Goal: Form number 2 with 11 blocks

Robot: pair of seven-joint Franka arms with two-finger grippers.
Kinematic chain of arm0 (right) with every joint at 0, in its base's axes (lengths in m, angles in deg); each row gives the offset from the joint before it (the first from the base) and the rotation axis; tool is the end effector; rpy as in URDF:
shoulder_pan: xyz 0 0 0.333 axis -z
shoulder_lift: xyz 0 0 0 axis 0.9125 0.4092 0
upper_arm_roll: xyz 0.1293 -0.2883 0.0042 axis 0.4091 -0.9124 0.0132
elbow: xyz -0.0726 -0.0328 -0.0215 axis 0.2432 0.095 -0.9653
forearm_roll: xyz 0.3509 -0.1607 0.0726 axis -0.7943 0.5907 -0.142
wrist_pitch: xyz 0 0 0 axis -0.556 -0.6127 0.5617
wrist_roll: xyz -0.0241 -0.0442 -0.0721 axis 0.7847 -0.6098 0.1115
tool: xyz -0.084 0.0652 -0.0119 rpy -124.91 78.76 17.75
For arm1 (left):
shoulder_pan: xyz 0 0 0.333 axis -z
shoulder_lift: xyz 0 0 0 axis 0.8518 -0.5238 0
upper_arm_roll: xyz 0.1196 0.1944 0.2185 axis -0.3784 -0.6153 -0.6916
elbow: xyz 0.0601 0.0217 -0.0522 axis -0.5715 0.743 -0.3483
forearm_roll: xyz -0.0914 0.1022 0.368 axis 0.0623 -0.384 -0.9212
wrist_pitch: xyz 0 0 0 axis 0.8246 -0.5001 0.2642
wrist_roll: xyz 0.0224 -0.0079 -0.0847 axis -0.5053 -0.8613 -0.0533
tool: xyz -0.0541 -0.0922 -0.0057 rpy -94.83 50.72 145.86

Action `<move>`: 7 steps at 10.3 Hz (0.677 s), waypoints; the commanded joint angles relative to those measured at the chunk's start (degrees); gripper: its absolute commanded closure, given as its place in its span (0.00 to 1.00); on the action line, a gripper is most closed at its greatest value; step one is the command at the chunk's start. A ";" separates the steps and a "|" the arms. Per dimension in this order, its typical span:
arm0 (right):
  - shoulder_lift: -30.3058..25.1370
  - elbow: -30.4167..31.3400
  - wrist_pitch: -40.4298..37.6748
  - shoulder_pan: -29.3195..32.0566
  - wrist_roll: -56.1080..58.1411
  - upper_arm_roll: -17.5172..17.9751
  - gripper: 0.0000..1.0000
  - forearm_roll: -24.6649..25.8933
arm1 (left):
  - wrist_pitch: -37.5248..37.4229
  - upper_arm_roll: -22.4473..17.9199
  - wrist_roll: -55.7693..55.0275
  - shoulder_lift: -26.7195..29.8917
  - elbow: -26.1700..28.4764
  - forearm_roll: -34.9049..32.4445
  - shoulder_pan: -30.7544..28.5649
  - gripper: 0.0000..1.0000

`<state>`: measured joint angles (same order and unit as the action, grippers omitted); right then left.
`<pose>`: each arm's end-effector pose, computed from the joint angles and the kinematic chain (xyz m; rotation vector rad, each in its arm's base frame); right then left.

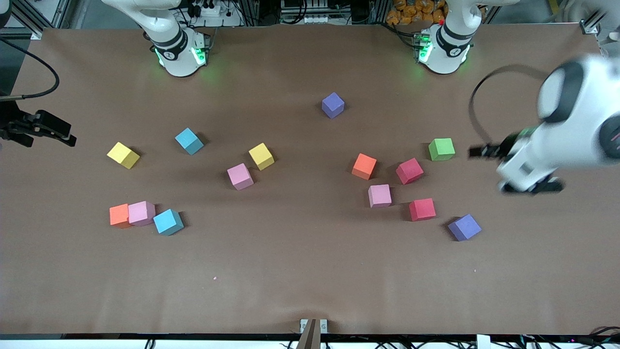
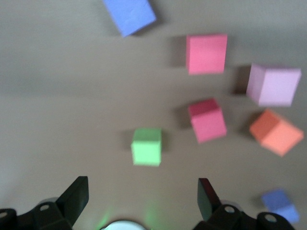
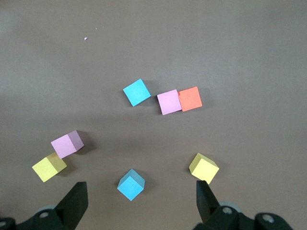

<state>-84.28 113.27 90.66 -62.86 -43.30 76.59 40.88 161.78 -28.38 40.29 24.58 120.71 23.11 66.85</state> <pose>0.5791 -0.0105 0.6287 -3.1081 0.0234 -0.0096 0.6234 -0.1013 0.4093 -3.0748 -0.1561 0.5018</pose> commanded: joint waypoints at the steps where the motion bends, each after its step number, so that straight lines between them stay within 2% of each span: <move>1: 0.84 -0.28 -0.82 -1.40 -0.10 -0.22 0.00 -0.09 | 6.23 -0.27 -8.58 -6.52 -2.33 0.93 4.20 0.00; 4: 0.67 3.15 1.11 -2.54 -0.46 -0.13 0.00 -0.17 | 14.69 -0.36 -16.59 -10.94 -1.55 0.48 7.55 0.00; 7: -0.21 8.24 5.24 -3.86 -0.46 -0.13 0.00 -0.17 | 15.50 -0.18 -19.68 -10.51 1.52 1.27 7.90 0.00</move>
<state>-82.99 118.19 93.84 -65.95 -43.34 76.66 40.88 176.51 -28.25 22.48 13.18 120.56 23.26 74.55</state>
